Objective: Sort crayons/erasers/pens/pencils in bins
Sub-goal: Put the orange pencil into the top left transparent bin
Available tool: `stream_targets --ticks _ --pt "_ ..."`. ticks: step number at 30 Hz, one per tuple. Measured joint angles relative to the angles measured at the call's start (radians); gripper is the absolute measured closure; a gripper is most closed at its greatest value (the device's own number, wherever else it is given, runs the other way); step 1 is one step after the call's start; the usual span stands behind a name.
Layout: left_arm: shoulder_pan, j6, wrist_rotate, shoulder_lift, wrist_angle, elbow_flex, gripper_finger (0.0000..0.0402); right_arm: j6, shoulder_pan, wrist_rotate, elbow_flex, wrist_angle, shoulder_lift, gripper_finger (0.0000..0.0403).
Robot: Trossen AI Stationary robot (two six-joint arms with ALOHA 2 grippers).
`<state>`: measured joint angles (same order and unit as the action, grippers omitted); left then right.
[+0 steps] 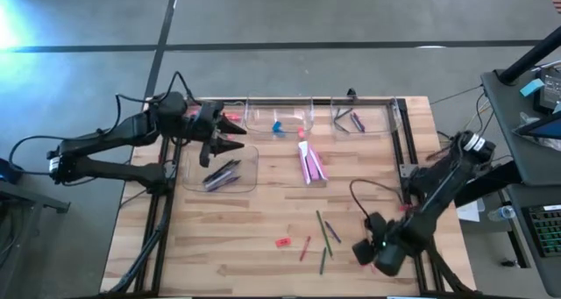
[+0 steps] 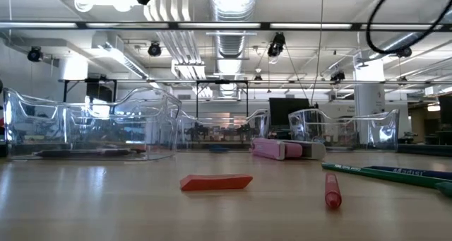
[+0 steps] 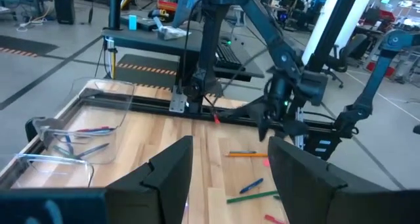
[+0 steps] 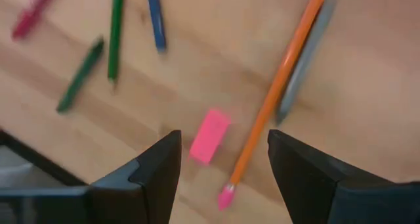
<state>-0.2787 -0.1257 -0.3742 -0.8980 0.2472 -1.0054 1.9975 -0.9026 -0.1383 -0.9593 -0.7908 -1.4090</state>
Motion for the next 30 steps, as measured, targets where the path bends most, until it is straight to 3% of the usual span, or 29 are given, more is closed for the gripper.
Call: stream_targets --ticks 5,14,30 --pt "0.000 0.000 -0.009 -0.002 0.001 0.000 0.0217 0.123 -0.091 0.025 0.012 0.095 -0.086 0.0188" --pt "0.001 0.000 -0.015 -0.008 -0.001 0.000 0.0217 0.263 -0.185 0.042 -0.088 0.108 -0.246 0.0188" --pt "0.001 -0.026 -0.019 -0.052 -0.014 0.000 0.0217 0.281 -0.185 0.061 -0.120 0.077 -0.324 0.0200"
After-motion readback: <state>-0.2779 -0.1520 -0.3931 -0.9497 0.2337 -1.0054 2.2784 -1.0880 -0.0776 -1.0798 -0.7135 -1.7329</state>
